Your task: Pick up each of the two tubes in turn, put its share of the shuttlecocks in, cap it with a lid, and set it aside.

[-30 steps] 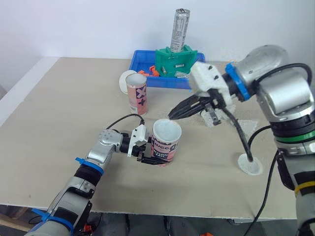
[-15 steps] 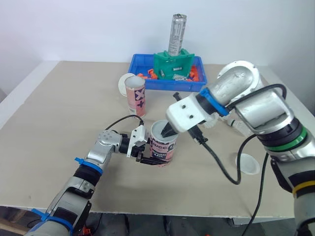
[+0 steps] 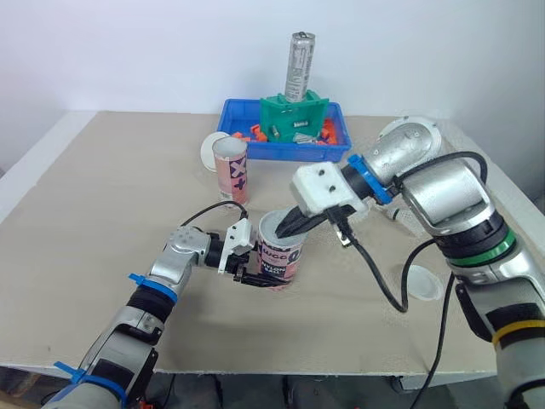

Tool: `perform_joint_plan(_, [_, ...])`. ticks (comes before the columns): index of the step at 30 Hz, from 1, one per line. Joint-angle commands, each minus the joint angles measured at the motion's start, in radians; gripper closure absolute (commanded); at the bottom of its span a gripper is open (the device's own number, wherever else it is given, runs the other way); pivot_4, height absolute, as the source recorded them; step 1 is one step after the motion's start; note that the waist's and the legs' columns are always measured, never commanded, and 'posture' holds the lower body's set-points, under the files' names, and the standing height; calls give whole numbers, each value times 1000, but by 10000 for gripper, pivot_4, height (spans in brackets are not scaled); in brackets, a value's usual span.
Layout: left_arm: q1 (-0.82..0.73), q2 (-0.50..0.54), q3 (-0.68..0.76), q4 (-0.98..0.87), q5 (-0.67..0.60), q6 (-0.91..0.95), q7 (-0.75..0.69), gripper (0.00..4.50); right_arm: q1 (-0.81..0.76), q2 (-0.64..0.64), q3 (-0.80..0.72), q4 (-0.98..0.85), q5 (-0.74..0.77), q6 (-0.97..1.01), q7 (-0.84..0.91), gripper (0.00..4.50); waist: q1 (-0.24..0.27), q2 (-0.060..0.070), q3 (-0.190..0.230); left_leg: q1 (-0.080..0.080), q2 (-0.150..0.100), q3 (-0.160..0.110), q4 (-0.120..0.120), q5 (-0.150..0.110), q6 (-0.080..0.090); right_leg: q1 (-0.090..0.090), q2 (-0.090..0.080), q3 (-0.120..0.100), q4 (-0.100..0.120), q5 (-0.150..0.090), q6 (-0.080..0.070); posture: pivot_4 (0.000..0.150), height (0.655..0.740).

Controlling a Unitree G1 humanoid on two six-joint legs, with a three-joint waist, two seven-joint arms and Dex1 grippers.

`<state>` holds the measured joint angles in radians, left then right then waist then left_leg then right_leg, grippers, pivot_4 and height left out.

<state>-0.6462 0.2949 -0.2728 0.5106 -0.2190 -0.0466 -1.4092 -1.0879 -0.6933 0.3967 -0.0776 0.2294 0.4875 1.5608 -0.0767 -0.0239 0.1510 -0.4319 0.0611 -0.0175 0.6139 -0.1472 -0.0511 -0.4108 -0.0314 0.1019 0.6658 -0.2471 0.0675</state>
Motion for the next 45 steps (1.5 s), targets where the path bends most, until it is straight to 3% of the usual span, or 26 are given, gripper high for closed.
perform_joint_plan(1, [4,8,-1,14,19,4,7,12604,0,-76,-144,-13,77,102,-23,30987,12,0,0,-4,0,-1,0,0,0,-3,2,0,0,-1,1,1500,7275])
perform_joint_plan(2, [4,8,-1,12,18,5,6,12604,30,-109,-189,-39,111,153,-32,24853,18,0,0,-10,1,-4,0,-1,1,-8,5,0,0,-2,1,1500,7275])
perform_joint_plan(3, [4,8,-1,11,18,5,4,12604,60,-137,-232,-67,151,200,-39,21447,25,0,0,-11,1,-5,-1,-1,1,-9,5,0,0,-2,0,1500,7275])
perform_joint_plan(7, [-5,9,-1,17,16,3,-2,12604,159,-193,-359,-137,274,367,-113,2839,31,1,1,-11,1,-4,-4,-5,5,-9,6,1,0,-3,0,1500,7275])
perform_joint_plan(8, [-7,10,0,18,17,3,-5,12604,193,-207,-382,-152,290,392,-133,345,32,1,1,-10,1,-4,-5,-5,5,-10,6,1,0,-4,2,1500,7275])
perform_joint_plan(15, [-17,20,-1,7,4,40,-34,12604,528,-265,-507,-322,288,387,-314,345,31,1,1,-10,1,-3,-6,-5,5,-10,7,3,0,-8,1,1500,7275])
perform_joint_plan(16, [-18,25,0,1,-3,54,-45,6441,562,-265,-515,-346,291,381,-334,0,29,1,2,-10,1,-3,-6,-5,5,-10,7,3,0,-7,1,1500,7275])
perform_joint_plan(18, [-25,30,7,-11,-16,75,-59,353,608,-249,-538,-386,312,394,-387,0,27,2,4,-9,1,-3,-6,-5,5,-10,7,4,0,-7,1,1500,7275])
perform_joint_plan(26, [-48,50,57,-28,-26,24,-40,353,786,-228,-502,-452,238,286,-527,0,32,-1,7,-11,0,-4,-6,-4,5,-10,7,4,-1,-7,2,1500,7275])
perform_joint_plan(31, [-6,165,83,-90,-35,43,-91,353,820,-188,-478,-502,275,298,-571,0,28,-2,7,-11,1,-4,-8,-4,5,-11,9,4,-1,-6,4,1500,7275])
perform_joint_plan(37, [57,278,175,-239,-123,128,-81,353,810,-81,-377,-476,185,166,-656,0,30,-3,9,-9,2,-4,-10,-4,5,-11,10,4,0,-6,3,1500,7275])
perform_joint_plan(42, [114,340,267,-447,-281,339,-41,353,800,-41,-295,-450,160,112,-652,0,35,-7,11,-11,2,-4,-8,-4,4,-10,8,4,-1,-8,2,1500,7275])
perform_joint_plan(45, [171,408,261,-541,-271,347,-57,353,778,-6,-255,-403,147,76,-647,0,30,-7,11,-11,2,-4,-8,-4,4,-10,9,4,-1,-8,1,1500,7275])
